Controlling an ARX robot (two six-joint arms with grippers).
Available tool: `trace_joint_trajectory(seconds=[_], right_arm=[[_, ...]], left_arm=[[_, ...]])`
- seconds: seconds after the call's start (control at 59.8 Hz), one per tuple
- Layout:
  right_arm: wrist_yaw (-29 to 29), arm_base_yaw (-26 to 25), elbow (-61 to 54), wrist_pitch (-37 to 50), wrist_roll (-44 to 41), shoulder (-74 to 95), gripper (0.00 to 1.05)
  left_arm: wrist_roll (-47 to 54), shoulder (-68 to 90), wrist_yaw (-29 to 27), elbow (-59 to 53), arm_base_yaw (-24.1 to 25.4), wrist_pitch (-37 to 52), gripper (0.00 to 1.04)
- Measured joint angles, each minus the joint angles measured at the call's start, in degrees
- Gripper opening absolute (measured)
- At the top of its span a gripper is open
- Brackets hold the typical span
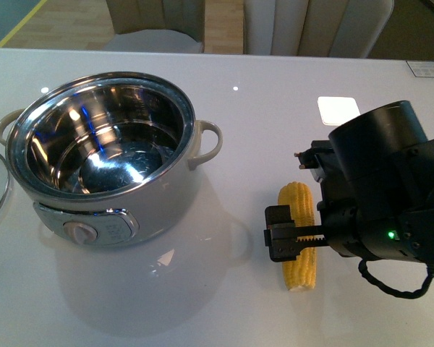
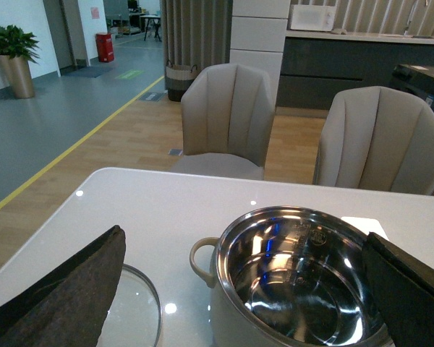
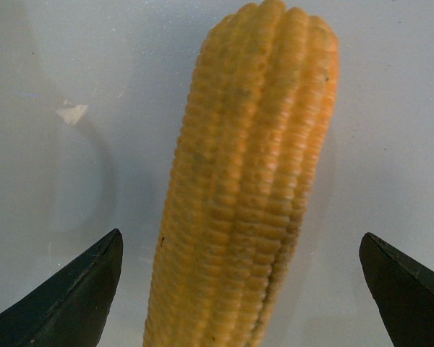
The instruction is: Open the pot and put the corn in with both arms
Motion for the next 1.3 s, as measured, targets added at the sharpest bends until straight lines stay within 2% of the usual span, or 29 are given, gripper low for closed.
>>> trace_joint_trajectory(seconds=[0.134,0.167,0.451,0.635,0.802,1.053,1.304], right_arm=[[0.8,0.8,1.1,0.0,0.2,2.1,0.96],[1.1,1.0,1.2,0.0,0.2,2.5,0.93],[0.9,1.8,-0.7,0.0,-0.8,2.7,0.48],[0.5,1.9,-2.8,-1.1,-1.3,-1.2,0.30],[-2.0,1.9,-5.5,-2.7,-1.3,-8.3,0.23],[-7.2,2.4,-6.8,-7.5,2.7,-21.3,0.21],[-9.5,6.1,1.8,-13.7,8.7,-25.7,0.19]], left_arm=[[0.0,0.0,0.0,0.0,0.0,0.0,0.98],[0.0,0.0,0.0,0.0,0.0,0.0,0.98],[0.0,0.0,0.0,0.0,0.0,0.0,0.98],[0.0,0.0,0.0,0.0,0.0,0.0,0.98],[0.0,0.0,0.0,0.0,0.0,0.0,0.98],[0.0,0.0,0.0,0.0,0.0,0.0,0.98],[0.0,0.0,0.0,0.0,0.0,0.0,0.98]])
